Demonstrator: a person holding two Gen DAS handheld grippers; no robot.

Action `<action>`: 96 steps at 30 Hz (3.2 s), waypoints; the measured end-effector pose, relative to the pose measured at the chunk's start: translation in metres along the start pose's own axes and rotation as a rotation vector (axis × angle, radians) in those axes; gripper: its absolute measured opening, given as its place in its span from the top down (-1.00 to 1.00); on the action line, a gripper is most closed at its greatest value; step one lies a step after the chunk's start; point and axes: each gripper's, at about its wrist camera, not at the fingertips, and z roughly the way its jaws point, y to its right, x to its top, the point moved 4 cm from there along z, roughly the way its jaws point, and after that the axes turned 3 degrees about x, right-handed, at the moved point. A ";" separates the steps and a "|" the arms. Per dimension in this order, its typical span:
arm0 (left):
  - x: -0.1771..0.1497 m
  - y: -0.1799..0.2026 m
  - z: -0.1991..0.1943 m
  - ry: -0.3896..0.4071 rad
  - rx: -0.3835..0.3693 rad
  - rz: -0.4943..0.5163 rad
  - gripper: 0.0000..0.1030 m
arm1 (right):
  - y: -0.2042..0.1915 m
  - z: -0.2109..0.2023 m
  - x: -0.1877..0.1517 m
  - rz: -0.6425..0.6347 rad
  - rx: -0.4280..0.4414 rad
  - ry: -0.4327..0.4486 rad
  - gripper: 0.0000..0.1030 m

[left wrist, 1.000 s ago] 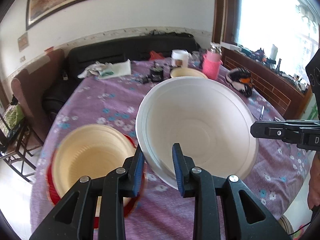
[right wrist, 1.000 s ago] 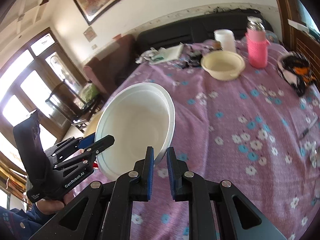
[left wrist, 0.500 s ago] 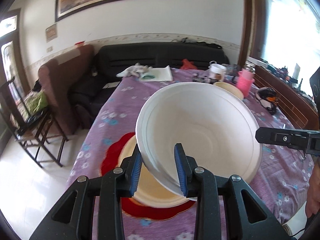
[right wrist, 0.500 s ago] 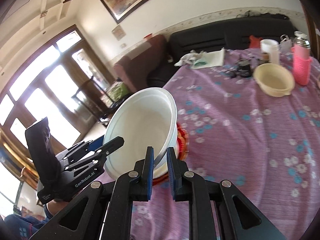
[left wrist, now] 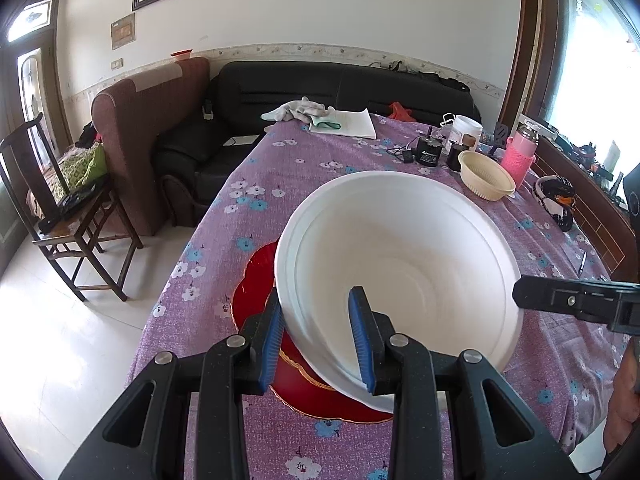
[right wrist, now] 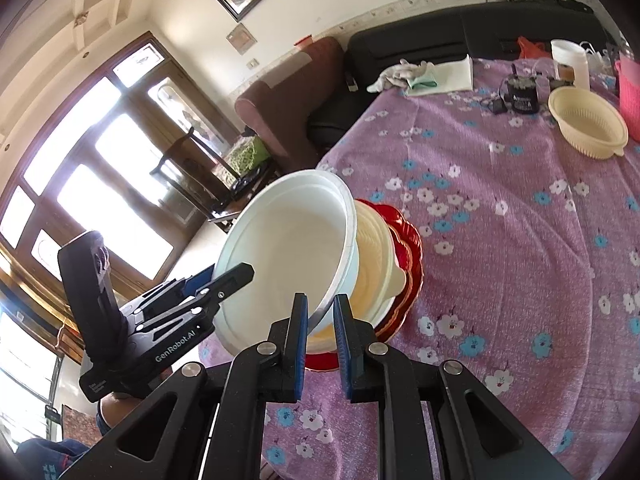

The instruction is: Organize plates and bowls

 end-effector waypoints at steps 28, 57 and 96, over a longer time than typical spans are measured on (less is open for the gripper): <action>-0.008 0.003 0.022 -0.039 0.003 -0.001 0.36 | 0.015 0.017 -0.011 0.048 -0.011 -0.054 0.68; 0.004 0.017 -0.008 0.029 0.010 0.027 -0.07 | 0.038 -0.018 -0.014 0.093 -0.025 0.014 0.62; -0.048 0.253 0.118 -0.201 -0.270 0.285 -0.39 | 0.325 -0.088 0.122 0.537 -0.370 0.299 0.12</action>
